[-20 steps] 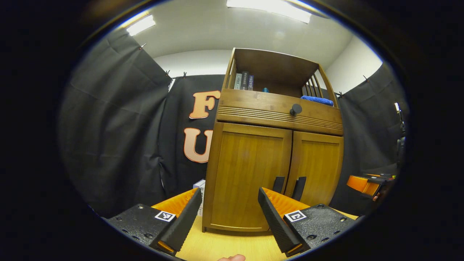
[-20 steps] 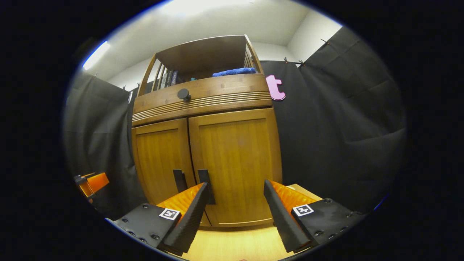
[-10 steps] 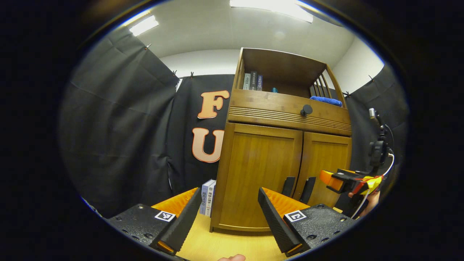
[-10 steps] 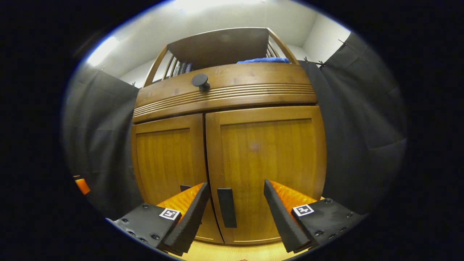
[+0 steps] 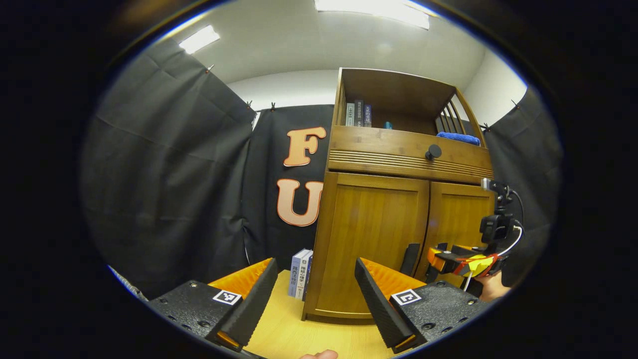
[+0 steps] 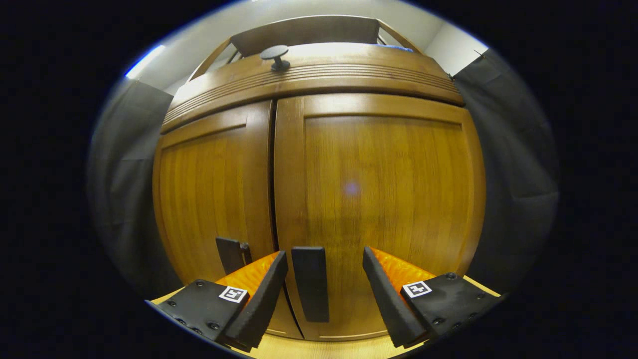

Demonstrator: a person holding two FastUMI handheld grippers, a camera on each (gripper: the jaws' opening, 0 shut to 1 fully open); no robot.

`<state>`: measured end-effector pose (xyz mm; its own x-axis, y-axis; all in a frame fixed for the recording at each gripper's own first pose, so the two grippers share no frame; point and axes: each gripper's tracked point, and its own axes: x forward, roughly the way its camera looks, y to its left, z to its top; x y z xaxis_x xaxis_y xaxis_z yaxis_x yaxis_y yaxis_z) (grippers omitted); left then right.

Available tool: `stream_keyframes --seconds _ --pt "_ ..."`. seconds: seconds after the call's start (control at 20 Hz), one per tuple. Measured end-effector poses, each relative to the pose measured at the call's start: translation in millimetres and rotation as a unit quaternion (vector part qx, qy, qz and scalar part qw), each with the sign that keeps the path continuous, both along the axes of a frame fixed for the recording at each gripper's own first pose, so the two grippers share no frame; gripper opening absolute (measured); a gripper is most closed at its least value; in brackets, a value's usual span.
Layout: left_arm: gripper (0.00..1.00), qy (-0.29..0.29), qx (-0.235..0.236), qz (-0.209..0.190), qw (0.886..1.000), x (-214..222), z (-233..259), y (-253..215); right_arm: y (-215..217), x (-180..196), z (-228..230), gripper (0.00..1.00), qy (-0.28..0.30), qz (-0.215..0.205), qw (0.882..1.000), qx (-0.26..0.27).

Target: Open the right door of the double-door shoe cabinet with the right hand, and open the left door with the left hand.

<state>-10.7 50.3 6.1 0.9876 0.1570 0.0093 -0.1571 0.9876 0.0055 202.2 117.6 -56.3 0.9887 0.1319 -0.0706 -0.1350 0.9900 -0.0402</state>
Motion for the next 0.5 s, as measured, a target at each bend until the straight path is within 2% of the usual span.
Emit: stream_keyframes --seconds 0.05,0.1,0.15,0.2,0.25,0.3,0.35,0.4,0.45,0.5 --pt "0.98 0.0 0.0 0.001 1.0 -0.3 -0.9 0.2 -0.1 1.9 -7.7 0.97 0.006 -0.002 1.0 0.001" --pt "0.98 -0.001 -0.001 0.003 1.0 -0.6 -0.9 0.4 -0.1 8.2 -11.8 0.89 0.014 -0.005 1.0 0.0" --pt "0.98 -0.002 -0.002 0.003 1.0 0.1 -1.0 0.8 -0.7 13.2 -16.8 0.97 0.023 -0.009 1.0 -0.004" --pt "0.94 -0.002 -0.003 0.004 1.0 0.0 -1.6 1.5 0.3 15.0 -8.6 0.89 0.013 -0.008 1.0 -0.002" --pt "0.94 -0.002 -0.006 0.005 1.0 -0.3 -3.4 2.7 1.6 15.7 -7.4 0.96 0.012 -0.008 1.0 -0.011" --pt "0.96 0.0 -0.011 0.004 1.0 0.4 -5.3 3.2 2.2 12.7 -5.1 0.87 0.01 -0.008 1.0 -0.019" --pt "0.98 0.002 -0.014 0.004 1.0 1.2 -7.1 4.0 4.9 12.7 -2.5 0.94 0.007 -0.008 1.0 -0.014" --pt "0.98 0.003 -0.016 0.004 1.0 1.4 -7.0 5.6 3.1 10.8 -8.0 0.93 0.013 -0.006 1.0 -0.007" --pt "0.94 0.002 -0.017 0.005 1.0 1.8 -7.0 7.9 3.7 11.3 -8.4 0.87 0.014 -0.006 1.0 -0.003" --pt "0.93 0.002 -0.017 0.005 1.0 2.3 -6.2 9.0 2.5 12.1 -10.1 0.84 0.017 -0.004 1.0 -0.007"
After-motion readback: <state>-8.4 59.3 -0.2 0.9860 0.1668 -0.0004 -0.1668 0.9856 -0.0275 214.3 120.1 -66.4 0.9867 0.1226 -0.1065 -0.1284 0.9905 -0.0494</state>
